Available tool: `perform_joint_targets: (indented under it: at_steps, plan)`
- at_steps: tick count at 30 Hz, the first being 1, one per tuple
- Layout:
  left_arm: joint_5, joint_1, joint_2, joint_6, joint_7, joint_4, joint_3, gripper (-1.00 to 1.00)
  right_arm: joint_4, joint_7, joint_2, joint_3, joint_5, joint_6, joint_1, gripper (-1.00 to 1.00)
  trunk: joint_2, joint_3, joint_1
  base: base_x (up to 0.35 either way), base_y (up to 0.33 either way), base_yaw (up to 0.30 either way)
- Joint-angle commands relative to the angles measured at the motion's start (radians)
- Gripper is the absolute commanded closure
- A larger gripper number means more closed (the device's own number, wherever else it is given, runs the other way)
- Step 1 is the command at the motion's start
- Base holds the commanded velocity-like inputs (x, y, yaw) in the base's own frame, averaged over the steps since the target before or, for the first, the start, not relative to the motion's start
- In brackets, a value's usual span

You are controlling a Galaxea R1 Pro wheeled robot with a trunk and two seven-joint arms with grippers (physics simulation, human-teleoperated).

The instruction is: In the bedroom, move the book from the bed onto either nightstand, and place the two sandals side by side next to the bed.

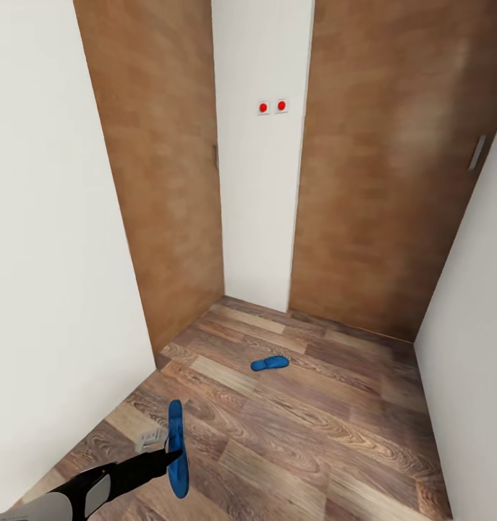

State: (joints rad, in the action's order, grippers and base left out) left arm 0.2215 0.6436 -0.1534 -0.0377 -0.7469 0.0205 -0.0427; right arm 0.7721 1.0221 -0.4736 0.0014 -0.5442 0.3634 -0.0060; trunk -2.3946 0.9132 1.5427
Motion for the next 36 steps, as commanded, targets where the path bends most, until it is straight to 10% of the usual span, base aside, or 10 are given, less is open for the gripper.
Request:
perform_joint_targets:
  at_steps: [1,36]
  plan:
    - [0.001,0.001,0.0,-0.004,-0.004,-0.001,-0.005,1.0,0.0,0.001,0.0,0.0,-0.008,0.009,0.0,-1.0,0.0,0.001,0.0,0.01,0.0,0.253]
    - [0.001,-0.012,0.0,0.018,0.003,-0.001,-0.004,1.0,0.0,0.0,0.0,0.0,-0.008,0.008,0.0,-1.0,0.0,0.001,0.0,0.072,-0.023,0.02]
